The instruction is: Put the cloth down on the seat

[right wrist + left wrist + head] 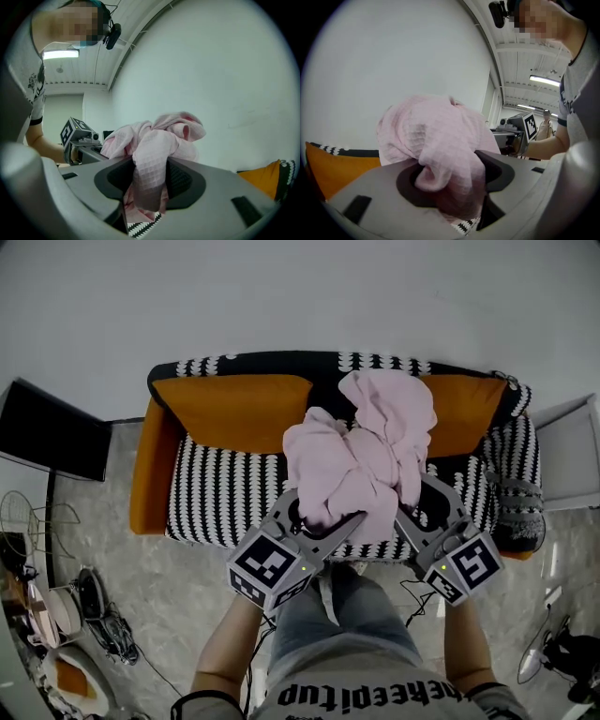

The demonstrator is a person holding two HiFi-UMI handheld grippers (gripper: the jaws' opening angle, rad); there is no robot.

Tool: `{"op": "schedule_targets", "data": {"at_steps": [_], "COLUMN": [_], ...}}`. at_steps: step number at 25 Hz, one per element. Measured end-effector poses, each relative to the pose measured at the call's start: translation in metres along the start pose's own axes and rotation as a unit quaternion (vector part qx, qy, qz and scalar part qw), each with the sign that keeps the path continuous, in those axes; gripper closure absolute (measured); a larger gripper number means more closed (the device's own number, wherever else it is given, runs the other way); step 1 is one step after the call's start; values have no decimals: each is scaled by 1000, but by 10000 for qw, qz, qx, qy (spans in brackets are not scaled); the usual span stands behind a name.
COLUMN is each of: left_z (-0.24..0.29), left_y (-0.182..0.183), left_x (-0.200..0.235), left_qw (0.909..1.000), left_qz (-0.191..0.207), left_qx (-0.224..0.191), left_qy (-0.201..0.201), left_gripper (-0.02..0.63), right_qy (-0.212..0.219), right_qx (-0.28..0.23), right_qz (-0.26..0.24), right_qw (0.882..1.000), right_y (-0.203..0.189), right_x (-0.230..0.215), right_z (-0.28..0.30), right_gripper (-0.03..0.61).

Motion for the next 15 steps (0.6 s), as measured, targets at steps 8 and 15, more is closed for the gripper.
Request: {"op": "schedule_targets", "data": {"at_steps": [8, 15], "left_z": [14, 26], "left_y": [-27, -51], "left_x": [13, 29], "left_qw": [9994, 9978], "left_qz": [-285, -523], "left_qx": [174, 368], "left_qy": [92, 185], "left_gripper": [347, 347], "right_qy": [182, 295], "right_qx": [283, 497], "right_qz": [158, 356], "right_qw": [9993, 9977], "right_y": [-30, -60], "right_x": [-7, -11], "right_z": [11, 25], "right_gripper": [397, 397]}}
Point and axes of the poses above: the fingertips, and each gripper's own axes: z forward along the fingers, x to its left, y out of its top, the point moved 9 cm from there along -z, backward along the fingers, and after that the axes turned 10 degrees about -z, right-handed, at the moved point
